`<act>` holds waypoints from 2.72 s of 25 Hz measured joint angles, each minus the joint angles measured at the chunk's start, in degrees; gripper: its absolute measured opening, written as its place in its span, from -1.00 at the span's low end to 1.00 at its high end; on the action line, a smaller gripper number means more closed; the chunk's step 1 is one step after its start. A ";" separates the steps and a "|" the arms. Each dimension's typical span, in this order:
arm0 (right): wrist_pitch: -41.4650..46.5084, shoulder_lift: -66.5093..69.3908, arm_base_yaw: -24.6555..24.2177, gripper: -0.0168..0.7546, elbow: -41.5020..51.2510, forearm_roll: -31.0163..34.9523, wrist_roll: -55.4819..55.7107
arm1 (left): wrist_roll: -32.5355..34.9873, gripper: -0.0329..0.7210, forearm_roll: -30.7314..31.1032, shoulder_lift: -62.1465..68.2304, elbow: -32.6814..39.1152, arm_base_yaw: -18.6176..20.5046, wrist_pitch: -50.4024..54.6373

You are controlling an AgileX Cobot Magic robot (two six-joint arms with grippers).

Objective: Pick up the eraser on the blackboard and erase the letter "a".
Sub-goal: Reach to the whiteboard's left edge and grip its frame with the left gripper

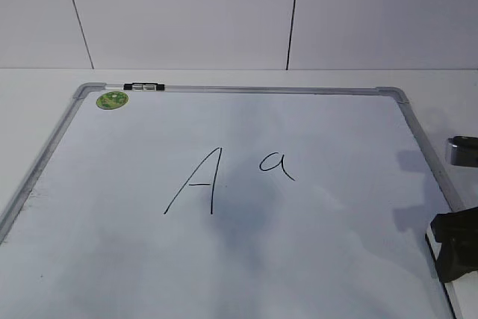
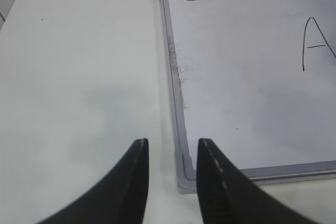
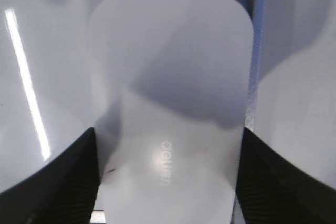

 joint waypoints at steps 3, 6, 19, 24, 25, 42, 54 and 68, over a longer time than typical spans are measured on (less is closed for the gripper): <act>0.00 0.00 0.00 0.49 0.00 0.00 0.00 | 0.00 -0.28 0.00 0.00 0.00 0.00 0.00; 0.51 0.00 0.00 0.49 -0.35 0.11 0.00 | 0.00 -0.28 0.00 0.00 0.00 0.00 0.00; 10.39 0.58 0.00 0.49 -7.02 1.02 0.00 | 0.00 -0.28 -0.33 0.00 0.00 0.00 0.00; 15.04 0.58 0.00 0.49 -10.41 1.15 0.00 | 0.00 -0.28 -2.32 0.00 -0.37 0.00 -0.89; 15.61 0.58 0.00 0.49 -10.98 1.30 0.00 | 0.00 -0.28 -2.73 0.11 -0.76 0.00 -1.74; 18.55 0.58 0.00 0.49 -13.29 5.40 -0.13 | 0.00 -0.28 -5.29 30.34 -8.69 0.00 -18.98; 18.68 0.58 0.00 0.49 -13.29 9.43 -2.17 | -0.11 -0.22 -8.77 59.11 -18.09 0.00 -18.11; 19.46 0.58 0.00 0.49 -13.29 10.66 -4.84 | -0.63 -0.15 -7.02 89.92 -34.80 0.00 -12.47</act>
